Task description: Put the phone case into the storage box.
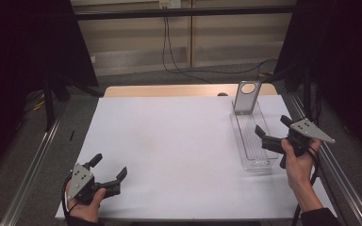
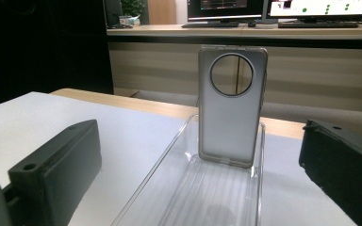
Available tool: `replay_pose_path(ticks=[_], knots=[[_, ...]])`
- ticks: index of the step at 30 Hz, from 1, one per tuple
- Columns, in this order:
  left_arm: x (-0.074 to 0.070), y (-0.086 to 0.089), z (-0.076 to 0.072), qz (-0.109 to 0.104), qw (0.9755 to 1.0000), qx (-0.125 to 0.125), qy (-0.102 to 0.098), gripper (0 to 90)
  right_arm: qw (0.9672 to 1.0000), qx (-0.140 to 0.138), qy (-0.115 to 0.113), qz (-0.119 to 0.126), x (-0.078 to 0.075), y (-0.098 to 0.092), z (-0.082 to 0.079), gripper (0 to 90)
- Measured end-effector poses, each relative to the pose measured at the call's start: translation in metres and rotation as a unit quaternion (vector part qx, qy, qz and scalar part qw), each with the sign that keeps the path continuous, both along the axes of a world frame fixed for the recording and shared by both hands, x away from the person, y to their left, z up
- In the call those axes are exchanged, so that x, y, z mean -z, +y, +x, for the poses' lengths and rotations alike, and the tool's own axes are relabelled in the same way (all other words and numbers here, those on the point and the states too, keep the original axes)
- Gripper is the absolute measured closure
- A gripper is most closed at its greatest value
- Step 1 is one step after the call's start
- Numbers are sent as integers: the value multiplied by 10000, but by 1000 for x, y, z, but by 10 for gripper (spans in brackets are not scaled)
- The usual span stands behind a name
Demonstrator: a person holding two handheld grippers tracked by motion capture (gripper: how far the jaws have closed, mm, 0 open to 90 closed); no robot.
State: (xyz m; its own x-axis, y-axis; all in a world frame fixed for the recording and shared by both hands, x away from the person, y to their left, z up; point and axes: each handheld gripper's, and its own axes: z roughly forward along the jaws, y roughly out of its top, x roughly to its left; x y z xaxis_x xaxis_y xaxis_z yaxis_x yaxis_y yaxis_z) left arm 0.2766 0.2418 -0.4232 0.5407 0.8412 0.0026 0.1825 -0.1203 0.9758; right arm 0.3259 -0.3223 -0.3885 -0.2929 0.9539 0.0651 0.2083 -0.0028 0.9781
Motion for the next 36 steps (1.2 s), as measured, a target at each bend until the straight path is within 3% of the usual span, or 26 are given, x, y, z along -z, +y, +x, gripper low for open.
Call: replay_pose_path(ticks=[3, 14, 22, 36], knots=[[0, 1, -1, -94, 9999, -57, 11, 37, 10000, 20, 8, -24, 2, 1, -6, 0], [0, 1, -1, -3, 10000, -61, 21, 36, 9999, 88, 58, -68, 10, -5, -31, 1], [0, 1, -2, -84, 9999, -93, 21, 37, 9998, 144, 69, -82, 17, -10, -48, 1], [0, 7, -7, -35, 9998, -180, 17, 40, 9991, 386, 167, -106, 37, -15, -72, 1]])
